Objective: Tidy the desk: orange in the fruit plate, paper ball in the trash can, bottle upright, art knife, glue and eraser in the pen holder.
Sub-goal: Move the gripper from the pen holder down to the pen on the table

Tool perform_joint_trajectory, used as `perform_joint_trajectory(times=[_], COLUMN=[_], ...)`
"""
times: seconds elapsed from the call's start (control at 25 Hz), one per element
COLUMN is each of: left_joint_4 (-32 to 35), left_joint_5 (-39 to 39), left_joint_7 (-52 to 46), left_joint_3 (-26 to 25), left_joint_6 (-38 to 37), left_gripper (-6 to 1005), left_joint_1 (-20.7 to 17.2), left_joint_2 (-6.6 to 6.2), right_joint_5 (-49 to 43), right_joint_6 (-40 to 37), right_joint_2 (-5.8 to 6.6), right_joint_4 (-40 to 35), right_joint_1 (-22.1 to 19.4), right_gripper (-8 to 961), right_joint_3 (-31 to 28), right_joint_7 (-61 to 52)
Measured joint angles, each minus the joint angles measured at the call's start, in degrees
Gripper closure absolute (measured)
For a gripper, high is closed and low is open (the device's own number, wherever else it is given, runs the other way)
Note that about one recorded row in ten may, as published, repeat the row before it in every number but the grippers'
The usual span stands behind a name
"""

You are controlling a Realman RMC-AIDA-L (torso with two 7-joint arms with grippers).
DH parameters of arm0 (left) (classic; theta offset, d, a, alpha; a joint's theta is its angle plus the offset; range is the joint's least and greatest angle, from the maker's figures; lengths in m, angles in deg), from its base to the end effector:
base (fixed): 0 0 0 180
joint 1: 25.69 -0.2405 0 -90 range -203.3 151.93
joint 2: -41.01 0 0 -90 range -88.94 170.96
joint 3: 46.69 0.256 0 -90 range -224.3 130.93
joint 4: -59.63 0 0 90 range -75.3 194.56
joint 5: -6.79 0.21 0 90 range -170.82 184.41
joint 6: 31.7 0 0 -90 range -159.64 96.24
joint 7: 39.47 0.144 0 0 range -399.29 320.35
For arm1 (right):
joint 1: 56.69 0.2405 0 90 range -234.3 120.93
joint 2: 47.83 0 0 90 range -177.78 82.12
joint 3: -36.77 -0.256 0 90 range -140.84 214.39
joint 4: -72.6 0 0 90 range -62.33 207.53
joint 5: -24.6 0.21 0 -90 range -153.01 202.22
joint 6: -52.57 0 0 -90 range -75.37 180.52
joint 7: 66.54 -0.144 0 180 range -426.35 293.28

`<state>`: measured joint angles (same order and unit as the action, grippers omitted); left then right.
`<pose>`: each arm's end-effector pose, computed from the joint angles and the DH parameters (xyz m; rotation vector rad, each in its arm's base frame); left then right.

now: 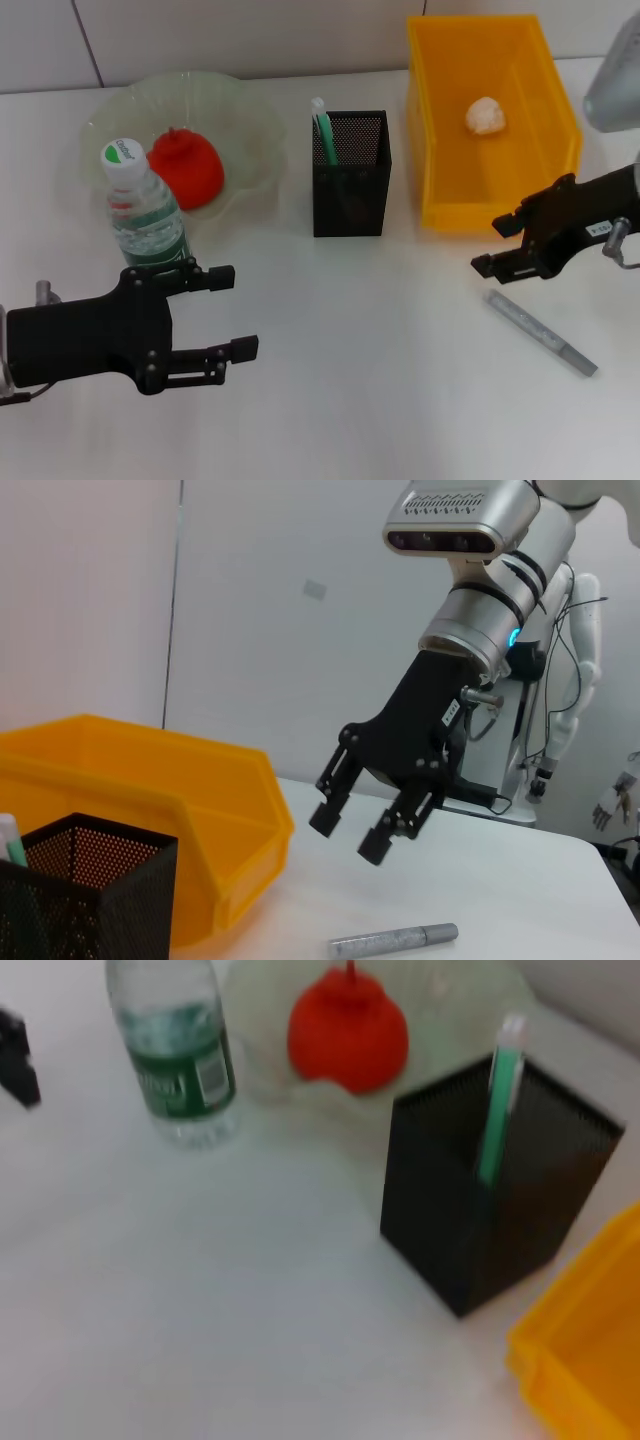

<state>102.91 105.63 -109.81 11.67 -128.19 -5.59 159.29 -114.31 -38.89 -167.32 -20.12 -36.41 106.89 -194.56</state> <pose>-0.2549 0.2781 -0.0068 -2.8687 -0.3291 -0.8458 0.2016 0.3206 0.0510 -2.6420 0.6756 -0.2269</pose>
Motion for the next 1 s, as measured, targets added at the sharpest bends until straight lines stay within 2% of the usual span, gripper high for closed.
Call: perform_joint_trajectory(times=[0.08,0.44,1.0], left_joint_4=[-0.1,-0.2,-0.6], left_joint_5=[0.0,0.0,0.1], left_joint_7=[-0.1,0.0,0.4], left_joint_3=[0.0,-0.1,0.0], left_joint_6=[0.0,0.1,-0.1], left_gripper=[189,189,189], left_joint_1=[0.1,0.1,0.1], left_joint_2=[0.01,0.02,0.11], right_joint_5=[-4.2,-13.6,-14.8], right_joint_6=[-2.4,-5.7,-6.6], right_joint_2=[0.13,0.28,0.22], right_joint_4=[-1.2,-2.0,4.1], right_joint_1=[1.5,4.7,6.6], right_gripper=[395,398,397], right_joint_3=[2.6,6.9,5.8], right_joint_7=[-4.8,-13.4,-19.2])
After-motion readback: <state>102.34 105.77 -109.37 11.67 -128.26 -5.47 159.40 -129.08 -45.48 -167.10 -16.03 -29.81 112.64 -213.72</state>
